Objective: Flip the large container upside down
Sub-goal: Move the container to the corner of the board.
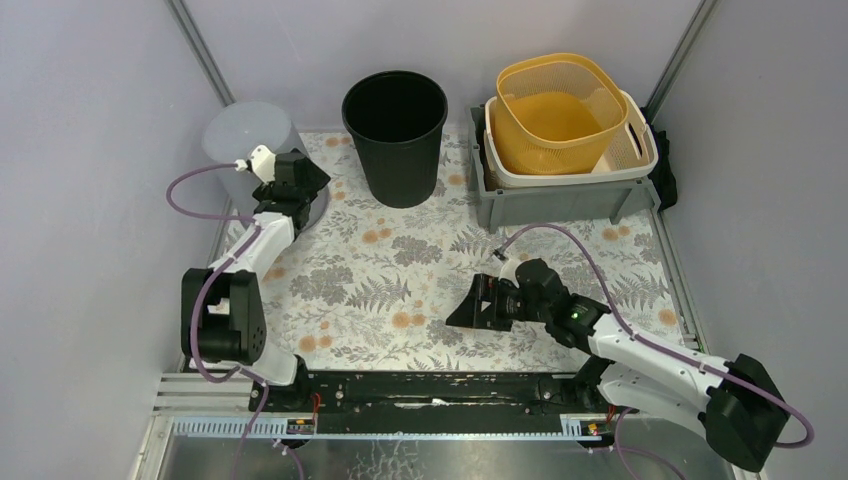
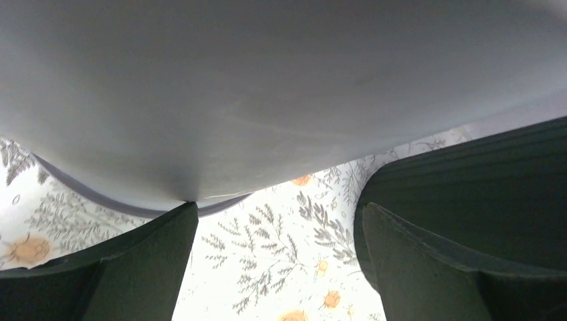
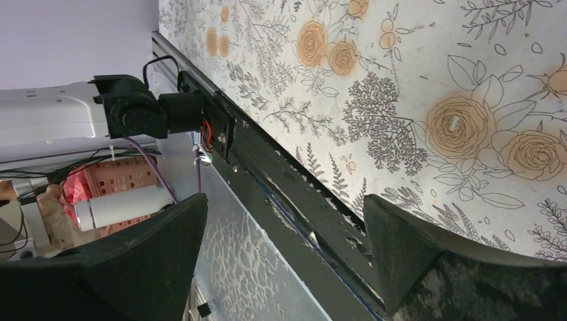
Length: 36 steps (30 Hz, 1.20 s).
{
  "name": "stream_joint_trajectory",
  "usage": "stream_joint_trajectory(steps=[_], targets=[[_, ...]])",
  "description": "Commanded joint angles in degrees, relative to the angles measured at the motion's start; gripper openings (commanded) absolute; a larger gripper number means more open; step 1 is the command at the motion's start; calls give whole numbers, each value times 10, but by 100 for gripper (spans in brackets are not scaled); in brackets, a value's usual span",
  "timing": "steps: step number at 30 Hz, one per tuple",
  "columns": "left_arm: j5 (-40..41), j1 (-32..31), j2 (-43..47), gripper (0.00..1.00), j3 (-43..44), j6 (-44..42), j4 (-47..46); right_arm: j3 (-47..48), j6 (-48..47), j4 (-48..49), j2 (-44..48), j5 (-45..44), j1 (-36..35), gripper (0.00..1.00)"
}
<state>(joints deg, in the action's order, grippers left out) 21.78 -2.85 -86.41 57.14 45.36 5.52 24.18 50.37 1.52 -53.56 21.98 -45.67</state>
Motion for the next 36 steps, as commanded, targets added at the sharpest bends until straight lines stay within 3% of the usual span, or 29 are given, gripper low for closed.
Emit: stream_joint_trajectory(steps=[1,21,36], targets=[[-96,34,-60,100,-11,0,19,1,4,-10,26,-10,0,94],[-219,85,-202,98,105,-74,-22,6,4,-42,49,-10,-2,94],[-271,85,-292,100,235,-73,-4,19,1,-47,38,-11,-2,95]])
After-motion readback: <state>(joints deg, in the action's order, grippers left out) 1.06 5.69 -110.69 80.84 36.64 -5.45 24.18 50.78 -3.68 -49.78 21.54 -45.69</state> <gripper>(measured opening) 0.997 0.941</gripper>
